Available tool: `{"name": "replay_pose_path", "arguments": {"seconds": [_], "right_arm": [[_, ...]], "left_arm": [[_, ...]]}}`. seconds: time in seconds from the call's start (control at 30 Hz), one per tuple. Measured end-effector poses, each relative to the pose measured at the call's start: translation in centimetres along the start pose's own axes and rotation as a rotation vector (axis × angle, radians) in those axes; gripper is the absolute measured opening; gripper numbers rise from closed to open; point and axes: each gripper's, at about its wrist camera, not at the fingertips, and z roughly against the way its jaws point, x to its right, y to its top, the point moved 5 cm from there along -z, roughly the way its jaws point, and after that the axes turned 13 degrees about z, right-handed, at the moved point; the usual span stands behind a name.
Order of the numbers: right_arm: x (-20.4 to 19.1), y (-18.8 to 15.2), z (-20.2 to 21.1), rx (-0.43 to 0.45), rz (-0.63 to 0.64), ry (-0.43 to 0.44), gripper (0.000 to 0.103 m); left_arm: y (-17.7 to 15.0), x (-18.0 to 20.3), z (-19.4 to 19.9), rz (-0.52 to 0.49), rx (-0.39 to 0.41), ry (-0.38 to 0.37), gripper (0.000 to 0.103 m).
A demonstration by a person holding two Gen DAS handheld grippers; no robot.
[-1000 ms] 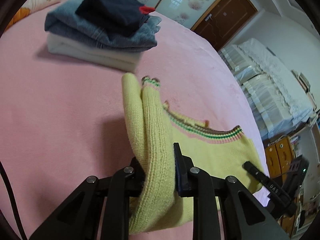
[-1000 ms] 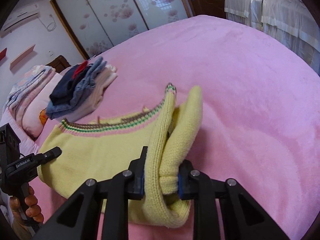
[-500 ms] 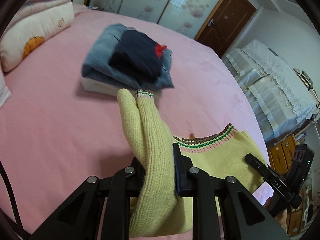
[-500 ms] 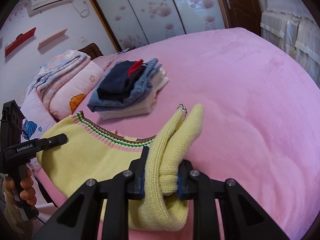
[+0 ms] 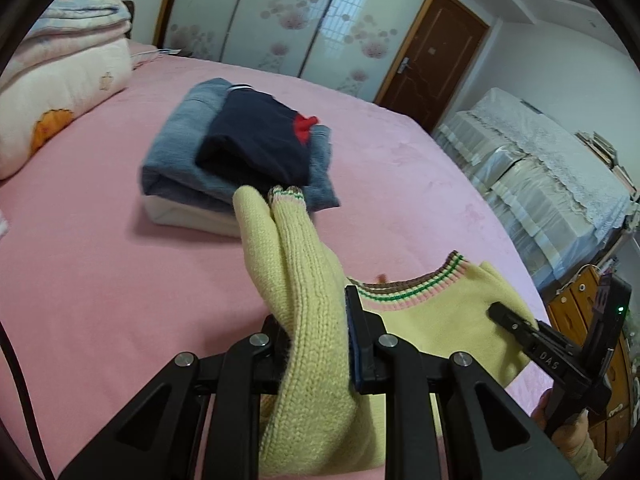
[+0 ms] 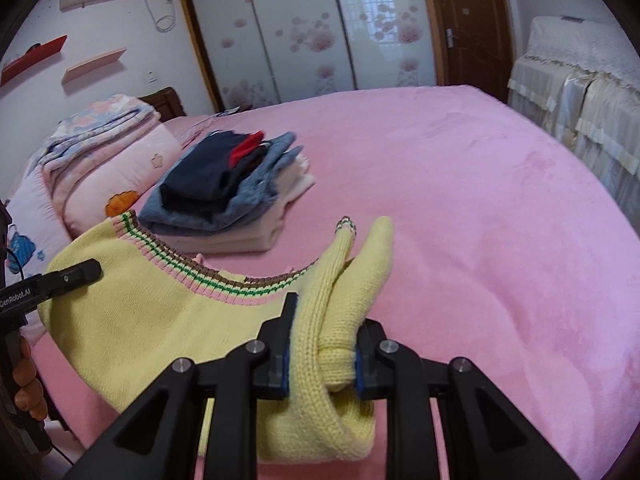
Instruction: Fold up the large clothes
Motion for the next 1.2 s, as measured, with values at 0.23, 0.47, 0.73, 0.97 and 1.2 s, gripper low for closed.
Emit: {"name": "replay_pose_path", "arguments": {"seconds": [0.23,0.47,0.73,0.97,1.2], "right_arm": [[5.4,-2.3,-0.8,-0.005,-0.013,-0.138,0.021],[7.5,-8.7,-5.5,-0.196,-0.028,-0.173,0.021],[8.0,-9.9,-5.3,-0.259,-0.043,-0.185,0.046],[9.3,-10.1,-2.1,-0.226,-0.057,-0.177,0.049],[11.5,-11.1,1.0,-0.172,-0.137,-0.139,0.049]], "left_arm": [[-2.9,0.2,-6.9,0.023,-0.053,-0.029,0.017],[-6.6,-1.8,-10.7,0.020,-0.143,0.081,0.018],[-6.3,0.9,-9.8,-0.090,-0.116,0.174,0.018],[-6.6,8.6,-9.4,-0.335,-0.079,0.298,0.018],[-9.8,16.8,-12.9,-0.475,-0.130,0.299,0.018]]}}
